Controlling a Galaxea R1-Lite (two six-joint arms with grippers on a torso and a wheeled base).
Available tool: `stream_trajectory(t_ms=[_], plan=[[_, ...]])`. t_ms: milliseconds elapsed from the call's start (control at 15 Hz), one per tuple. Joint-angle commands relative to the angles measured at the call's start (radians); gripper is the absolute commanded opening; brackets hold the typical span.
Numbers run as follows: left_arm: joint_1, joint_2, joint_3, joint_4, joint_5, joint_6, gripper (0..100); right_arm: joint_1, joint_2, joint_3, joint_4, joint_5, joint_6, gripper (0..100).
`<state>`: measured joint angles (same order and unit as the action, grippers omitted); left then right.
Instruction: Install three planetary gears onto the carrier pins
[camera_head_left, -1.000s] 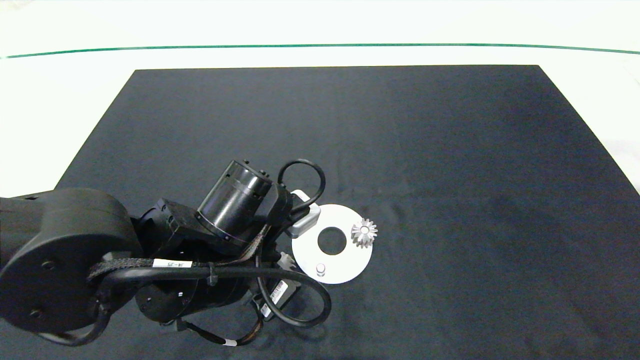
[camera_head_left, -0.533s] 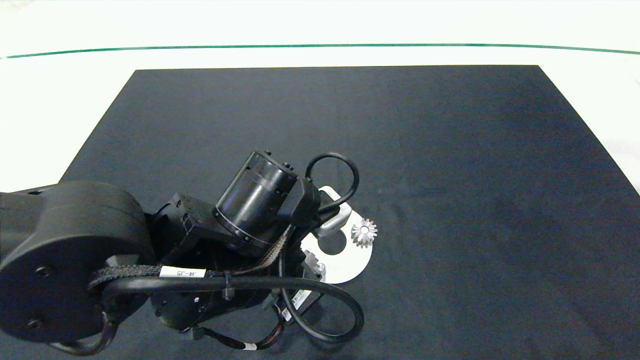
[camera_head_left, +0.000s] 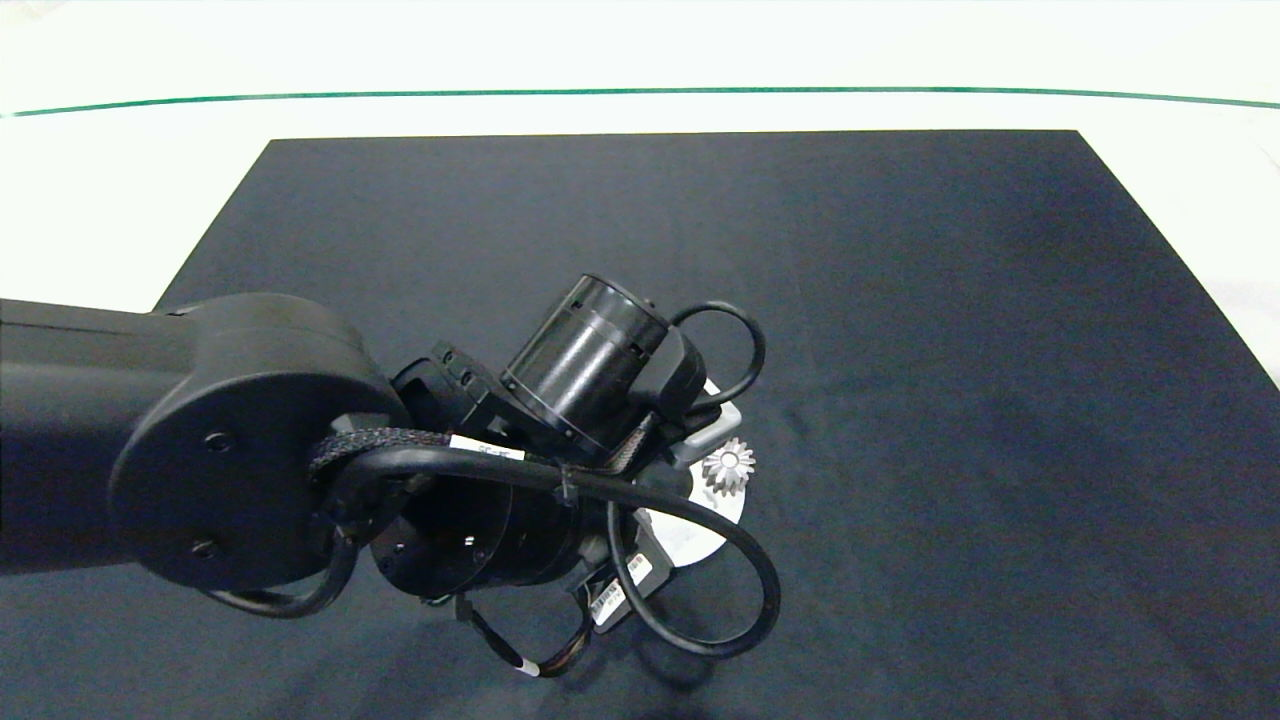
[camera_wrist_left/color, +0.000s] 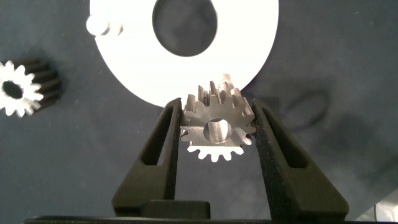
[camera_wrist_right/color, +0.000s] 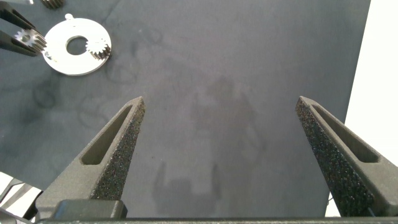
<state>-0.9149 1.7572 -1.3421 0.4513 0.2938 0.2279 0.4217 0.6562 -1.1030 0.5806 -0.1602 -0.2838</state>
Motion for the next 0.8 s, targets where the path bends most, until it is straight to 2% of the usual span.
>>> stream_trajectory(t_ms=[67,267,467,800], plan=[[-0.021,0.028,-0.005,0.003,0.002,0.001,13,0.000,0.002,0.000,0.004,-0.001,-0.003,100],[-0.035,0.031,-0.006,0.001,0.004,-0.001,13,0.000,0.000,0.002,0.004,-0.001,-0.003,100],[-0.032,0.053,-0.011,0.000,0.027,0.002,13,0.000,-0.006,0.000,0.004,-0.001,-0.003,100],[-0.021,0.065,-0.011,-0.023,0.030,0.010,13,0.002,-0.012,0.000,0.004,-0.001,-0.011,100]])
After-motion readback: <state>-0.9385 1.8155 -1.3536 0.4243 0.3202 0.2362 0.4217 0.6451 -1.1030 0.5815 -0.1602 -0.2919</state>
